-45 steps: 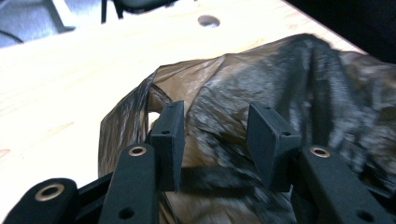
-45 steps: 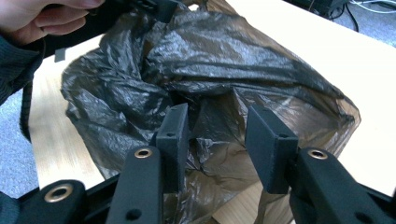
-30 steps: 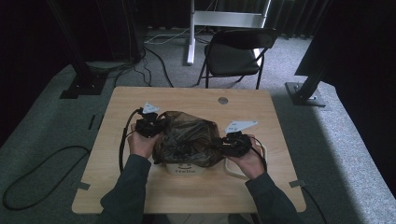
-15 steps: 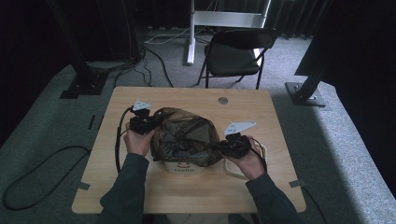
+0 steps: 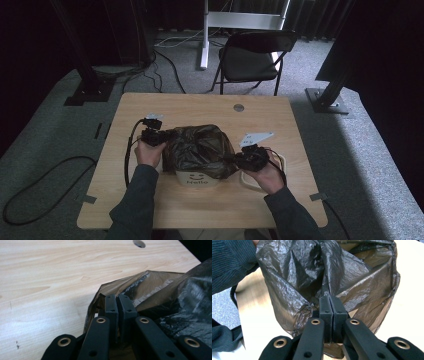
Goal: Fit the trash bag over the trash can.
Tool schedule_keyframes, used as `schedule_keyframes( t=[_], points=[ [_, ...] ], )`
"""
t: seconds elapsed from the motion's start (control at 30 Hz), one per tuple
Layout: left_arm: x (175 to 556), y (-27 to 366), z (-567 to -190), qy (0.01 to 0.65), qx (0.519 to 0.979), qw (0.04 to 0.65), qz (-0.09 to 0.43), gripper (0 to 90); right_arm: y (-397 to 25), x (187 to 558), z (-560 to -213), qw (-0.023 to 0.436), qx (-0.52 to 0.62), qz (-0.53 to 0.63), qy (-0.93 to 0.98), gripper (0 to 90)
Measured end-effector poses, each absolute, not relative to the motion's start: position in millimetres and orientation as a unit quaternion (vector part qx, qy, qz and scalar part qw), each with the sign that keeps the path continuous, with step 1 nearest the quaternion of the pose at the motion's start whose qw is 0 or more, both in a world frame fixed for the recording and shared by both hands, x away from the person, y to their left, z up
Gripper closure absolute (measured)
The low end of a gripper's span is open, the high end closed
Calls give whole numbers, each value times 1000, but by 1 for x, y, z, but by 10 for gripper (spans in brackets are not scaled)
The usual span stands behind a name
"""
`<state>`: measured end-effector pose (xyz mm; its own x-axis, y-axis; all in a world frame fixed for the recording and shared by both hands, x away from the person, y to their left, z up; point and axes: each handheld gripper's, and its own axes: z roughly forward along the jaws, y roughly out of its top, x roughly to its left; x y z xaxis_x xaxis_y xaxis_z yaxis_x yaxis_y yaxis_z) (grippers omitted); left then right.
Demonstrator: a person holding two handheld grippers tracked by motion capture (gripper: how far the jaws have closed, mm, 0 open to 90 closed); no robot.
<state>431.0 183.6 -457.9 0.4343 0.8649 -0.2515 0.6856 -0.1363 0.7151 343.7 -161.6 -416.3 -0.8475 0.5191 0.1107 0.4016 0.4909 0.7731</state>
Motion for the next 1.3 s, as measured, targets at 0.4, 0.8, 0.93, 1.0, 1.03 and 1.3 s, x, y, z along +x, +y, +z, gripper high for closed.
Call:
schedule_keyframes(
  t=[0.4, 0.8, 0.93, 1.0, 1.03, 1.3],
  points=[
    [427, 201, -456, 536, 731, 403, 124, 822, -164, 339, -416, 71, 259, 426, 864, 896],
    [421, 205, -452, 534, 732, 402, 136, 817, -169, 327, -429, 65, 257, 413, 872, 898],
    [421, 207, -452, 535, 731, 401, 135, 814, -172, 328, -436, 58, 261, 406, 874, 897],
    [422, 206, -452, 535, 732, 400, 136, 810, -172, 328, -439, 55, 262, 403, 875, 898],
    [422, 206, -452, 534, 732, 400, 135, 807, -172, 328, -440, 52, 262, 399, 877, 897],
    [419, 209, -449, 535, 730, 403, 136, 754, -175, 328, -447, 45, 260, 383, 885, 864]
  ],
)
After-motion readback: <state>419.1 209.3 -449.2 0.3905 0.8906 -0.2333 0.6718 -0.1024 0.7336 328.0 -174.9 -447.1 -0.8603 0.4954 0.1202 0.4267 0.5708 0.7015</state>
